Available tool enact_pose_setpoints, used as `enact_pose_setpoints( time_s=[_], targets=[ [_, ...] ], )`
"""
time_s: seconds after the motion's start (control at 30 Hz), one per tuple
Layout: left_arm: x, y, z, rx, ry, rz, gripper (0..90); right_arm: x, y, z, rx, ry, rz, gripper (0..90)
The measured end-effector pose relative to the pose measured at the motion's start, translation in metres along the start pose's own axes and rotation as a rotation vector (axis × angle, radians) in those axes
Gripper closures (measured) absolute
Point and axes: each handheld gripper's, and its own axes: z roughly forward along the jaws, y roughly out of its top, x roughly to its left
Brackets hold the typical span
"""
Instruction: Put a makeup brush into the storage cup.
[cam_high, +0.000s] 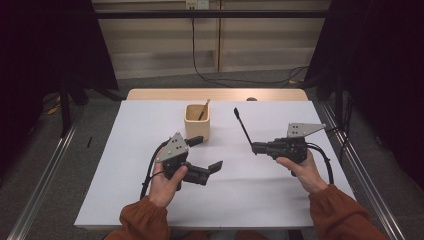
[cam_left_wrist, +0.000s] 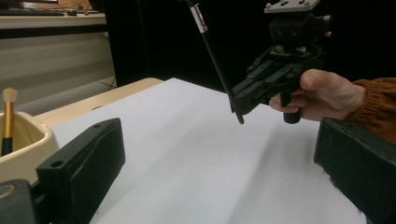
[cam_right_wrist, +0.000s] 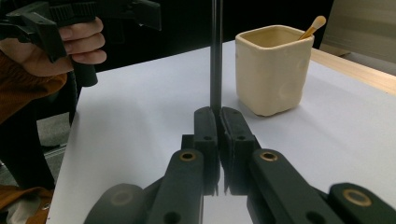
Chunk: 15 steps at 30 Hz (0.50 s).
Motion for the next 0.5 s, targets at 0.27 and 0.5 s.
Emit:
enact_pose_setpoints(
  time_s=[0.27, 0.5],
  targets=[
    [-0.003, 0.005, 0.016, 0.001, -0.008, 0.004, 2.2, 0.003, -0.002, 0.006, 0.014, 0.007, -0.004, 85.9],
    [-0.005, 0.009, 0.028, -0.015, -0.04, 0.014, 3.5, 0.005, -0.003, 0.01, 0.017, 0.018, -0.007, 85.9]
  ],
)
